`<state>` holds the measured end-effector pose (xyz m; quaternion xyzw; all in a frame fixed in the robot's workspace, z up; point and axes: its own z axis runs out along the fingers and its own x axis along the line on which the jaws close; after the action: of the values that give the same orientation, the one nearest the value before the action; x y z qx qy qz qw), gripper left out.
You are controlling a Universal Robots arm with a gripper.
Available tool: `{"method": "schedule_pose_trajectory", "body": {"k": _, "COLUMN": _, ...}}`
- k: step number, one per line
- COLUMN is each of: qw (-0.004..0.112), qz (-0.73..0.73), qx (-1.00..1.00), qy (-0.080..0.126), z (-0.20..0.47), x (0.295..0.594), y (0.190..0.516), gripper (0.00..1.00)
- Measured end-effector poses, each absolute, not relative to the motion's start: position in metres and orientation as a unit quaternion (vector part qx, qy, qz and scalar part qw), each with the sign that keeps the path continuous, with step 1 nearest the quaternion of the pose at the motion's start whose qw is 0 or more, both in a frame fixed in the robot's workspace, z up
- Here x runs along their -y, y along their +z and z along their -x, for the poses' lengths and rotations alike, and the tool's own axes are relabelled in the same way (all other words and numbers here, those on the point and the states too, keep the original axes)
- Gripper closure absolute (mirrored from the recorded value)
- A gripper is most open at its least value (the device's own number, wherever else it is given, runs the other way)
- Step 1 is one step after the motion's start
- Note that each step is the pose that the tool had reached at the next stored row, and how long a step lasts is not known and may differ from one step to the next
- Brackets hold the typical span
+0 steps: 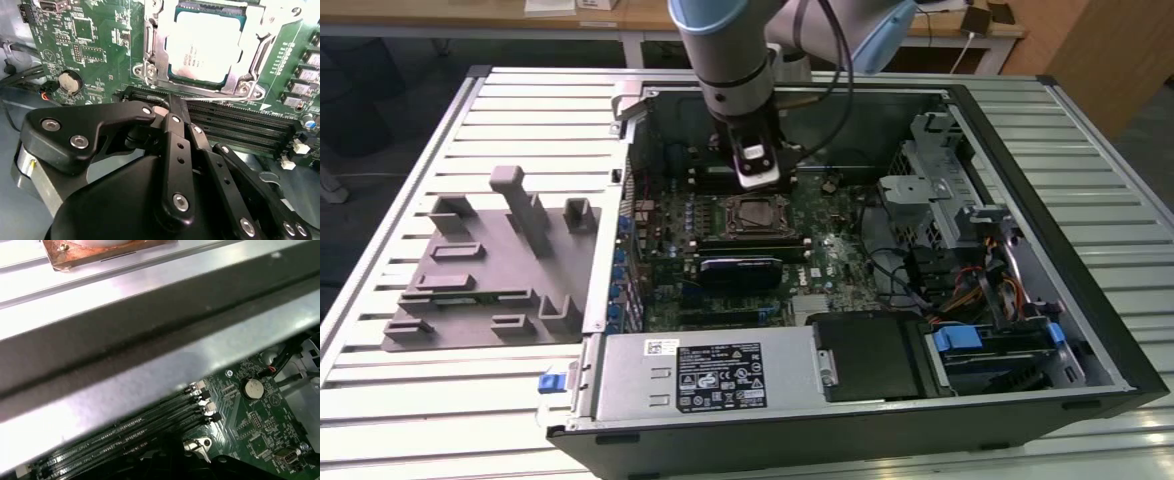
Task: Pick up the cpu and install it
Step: 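Install the first cpu locking lever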
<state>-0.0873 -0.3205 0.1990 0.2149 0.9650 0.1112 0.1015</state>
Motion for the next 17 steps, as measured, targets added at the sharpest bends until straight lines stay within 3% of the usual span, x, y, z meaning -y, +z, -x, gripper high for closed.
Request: {"method": "schedule_pose_trajectory", "body": {"k": 17, "qw": 0.113, "qz": -0.243, "qx": -0.958, "qy": 0.101, "z": 0.0964, "x": 0.3174, "y": 0.1935, "gripper": 0.89}}
